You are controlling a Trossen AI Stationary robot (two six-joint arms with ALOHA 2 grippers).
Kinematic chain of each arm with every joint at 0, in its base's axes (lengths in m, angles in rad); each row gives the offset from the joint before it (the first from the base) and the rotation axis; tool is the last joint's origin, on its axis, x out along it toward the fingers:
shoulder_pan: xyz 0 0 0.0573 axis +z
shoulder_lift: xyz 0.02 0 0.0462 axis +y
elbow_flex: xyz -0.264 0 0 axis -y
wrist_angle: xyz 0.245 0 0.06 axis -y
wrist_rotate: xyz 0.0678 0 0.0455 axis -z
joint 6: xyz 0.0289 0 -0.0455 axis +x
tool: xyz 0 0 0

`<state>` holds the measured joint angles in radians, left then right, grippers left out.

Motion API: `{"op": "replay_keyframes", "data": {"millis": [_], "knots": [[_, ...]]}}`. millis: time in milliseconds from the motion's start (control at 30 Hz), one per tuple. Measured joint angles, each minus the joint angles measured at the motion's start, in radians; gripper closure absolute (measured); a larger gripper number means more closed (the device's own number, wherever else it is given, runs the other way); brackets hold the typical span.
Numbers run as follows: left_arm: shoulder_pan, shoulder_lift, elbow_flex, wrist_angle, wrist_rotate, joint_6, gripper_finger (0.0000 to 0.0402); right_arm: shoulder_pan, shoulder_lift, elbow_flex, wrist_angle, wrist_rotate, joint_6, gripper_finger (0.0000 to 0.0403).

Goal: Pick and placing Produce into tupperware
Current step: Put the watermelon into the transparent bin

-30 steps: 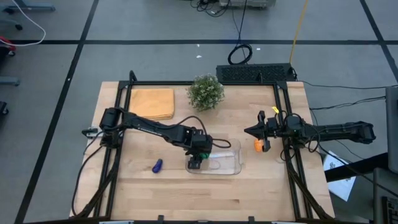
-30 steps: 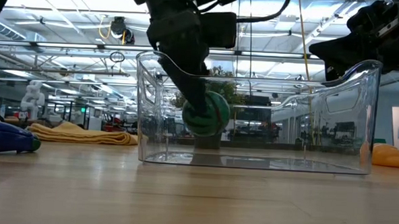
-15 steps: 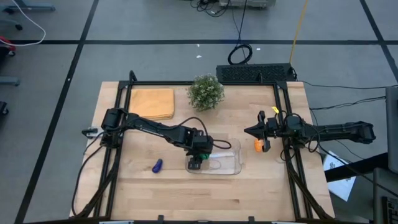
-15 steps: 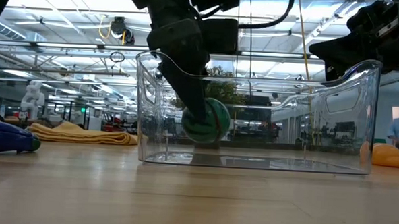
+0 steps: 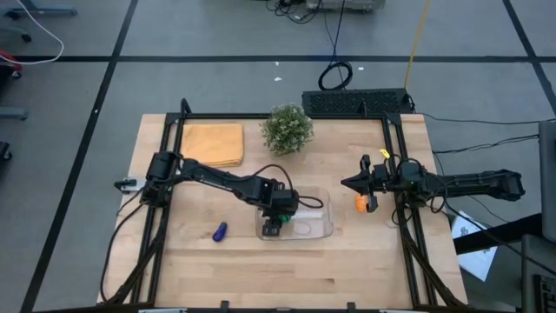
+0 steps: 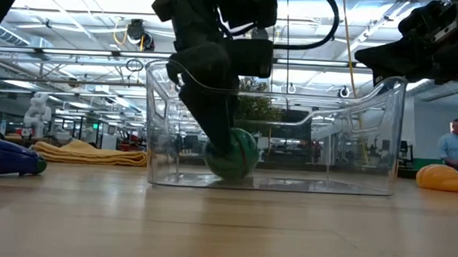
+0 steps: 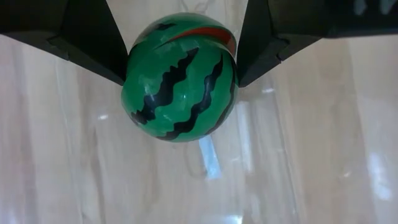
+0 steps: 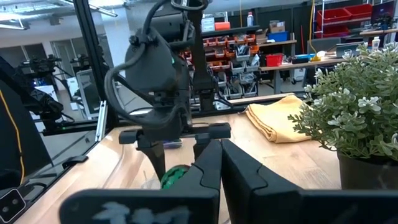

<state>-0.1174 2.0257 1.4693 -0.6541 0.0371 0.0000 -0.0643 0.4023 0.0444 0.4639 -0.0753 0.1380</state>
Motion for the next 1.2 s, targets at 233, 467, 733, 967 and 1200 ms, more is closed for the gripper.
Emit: {"op": "replay_keyframes", "data": {"millis": [233,467,733,967,1200], "knots": [[0.006,0.000,0.000,-0.002,0.018,0.003,0.0137,0.000,0.000,0.000,-0.001,0.000,0.000,0.0403],[0.006,0.000,0.000,-0.004,0.018,0.016,0.0137,0.000,0.000,0.000,0.000,0.000,0.000,0.0403],[0.006,0.000,0.000,-0.003,0.023,0.036,0.0100,0.000,0.000,0.000,0.000,0.000,0.005,0.0403],[0.006,0.000,0.000,-0.002,0.025,0.044,0.0079,0.000,0.000,0.000,0.000,0.000,0.004,0.0403],[0.006,-0.001,0.000,0.003,0.045,0.050,0.0078,0.000,0.000,0.000,0.000,0.000,0.004,0.0403]]}}
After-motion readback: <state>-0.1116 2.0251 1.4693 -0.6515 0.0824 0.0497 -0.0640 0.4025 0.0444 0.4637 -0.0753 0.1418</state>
